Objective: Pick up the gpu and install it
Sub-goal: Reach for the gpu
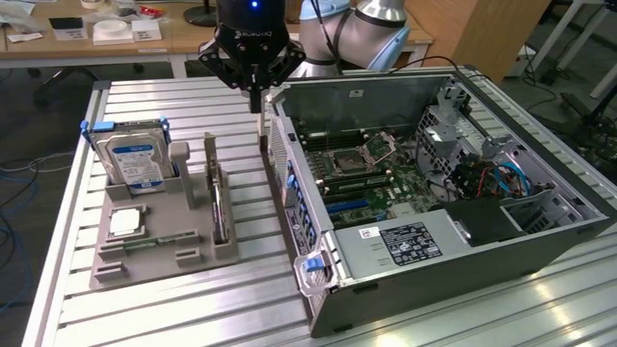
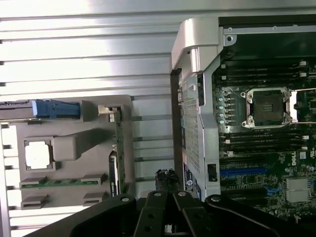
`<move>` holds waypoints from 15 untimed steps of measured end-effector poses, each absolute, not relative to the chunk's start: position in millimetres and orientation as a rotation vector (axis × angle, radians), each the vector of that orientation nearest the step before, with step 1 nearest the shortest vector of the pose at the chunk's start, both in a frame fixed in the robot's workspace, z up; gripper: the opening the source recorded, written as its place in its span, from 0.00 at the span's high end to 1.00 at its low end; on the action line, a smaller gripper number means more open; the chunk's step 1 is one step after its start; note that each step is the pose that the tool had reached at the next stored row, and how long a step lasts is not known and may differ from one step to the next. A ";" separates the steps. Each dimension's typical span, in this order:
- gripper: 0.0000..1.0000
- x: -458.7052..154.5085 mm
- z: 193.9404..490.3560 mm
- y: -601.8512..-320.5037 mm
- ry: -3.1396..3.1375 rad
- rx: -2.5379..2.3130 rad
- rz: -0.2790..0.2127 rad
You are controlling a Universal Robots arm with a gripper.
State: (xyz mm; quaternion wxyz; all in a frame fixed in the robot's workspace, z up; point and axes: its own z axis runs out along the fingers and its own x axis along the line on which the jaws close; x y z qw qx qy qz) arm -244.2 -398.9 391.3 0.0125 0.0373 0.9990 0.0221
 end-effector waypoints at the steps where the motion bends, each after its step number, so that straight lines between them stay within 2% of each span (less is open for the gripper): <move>1: 0.89 -247.4 391.4 -398.9 3.114 0.116 0.069; 15: 0.89 -274.9 391.1 -400.7 3.116 0.054 0.070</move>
